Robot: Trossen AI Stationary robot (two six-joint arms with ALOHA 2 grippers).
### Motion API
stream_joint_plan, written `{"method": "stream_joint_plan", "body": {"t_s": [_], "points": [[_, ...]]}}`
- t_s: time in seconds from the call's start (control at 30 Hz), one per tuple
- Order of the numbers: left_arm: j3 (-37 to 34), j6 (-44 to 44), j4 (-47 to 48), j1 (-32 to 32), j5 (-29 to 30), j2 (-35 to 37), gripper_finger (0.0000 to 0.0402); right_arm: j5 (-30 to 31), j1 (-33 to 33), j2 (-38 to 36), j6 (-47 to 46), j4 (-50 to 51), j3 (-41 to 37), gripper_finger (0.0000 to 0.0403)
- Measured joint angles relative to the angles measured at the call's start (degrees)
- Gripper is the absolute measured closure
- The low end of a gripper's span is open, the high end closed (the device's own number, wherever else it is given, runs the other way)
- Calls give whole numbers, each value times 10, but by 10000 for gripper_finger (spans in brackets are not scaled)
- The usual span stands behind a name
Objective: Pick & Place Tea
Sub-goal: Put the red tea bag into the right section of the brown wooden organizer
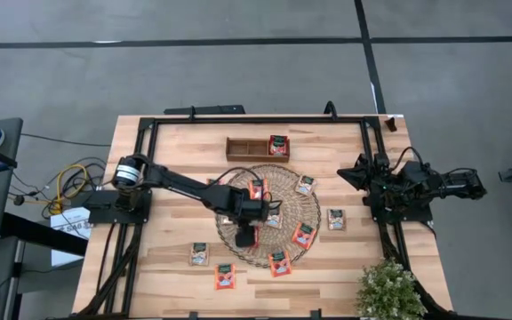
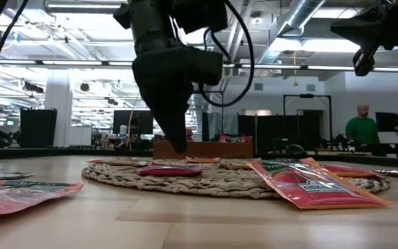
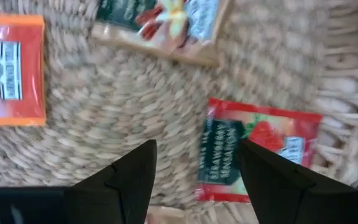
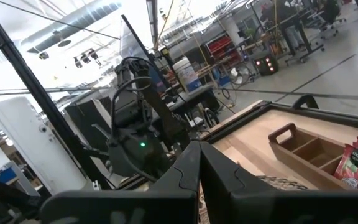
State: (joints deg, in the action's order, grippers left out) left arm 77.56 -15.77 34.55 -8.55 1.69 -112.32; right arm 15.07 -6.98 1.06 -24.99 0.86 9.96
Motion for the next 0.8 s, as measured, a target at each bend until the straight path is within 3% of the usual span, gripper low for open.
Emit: {"method": "stream_joint_plan", "body": {"t_s": [0.27,0.8], "points": [[0,1,-1,6,-45,-25,189,0,0,0,0,1,0,402],[2,18,-9,6,-46,-37,202,0,0,0,0,1,0,402]]}}
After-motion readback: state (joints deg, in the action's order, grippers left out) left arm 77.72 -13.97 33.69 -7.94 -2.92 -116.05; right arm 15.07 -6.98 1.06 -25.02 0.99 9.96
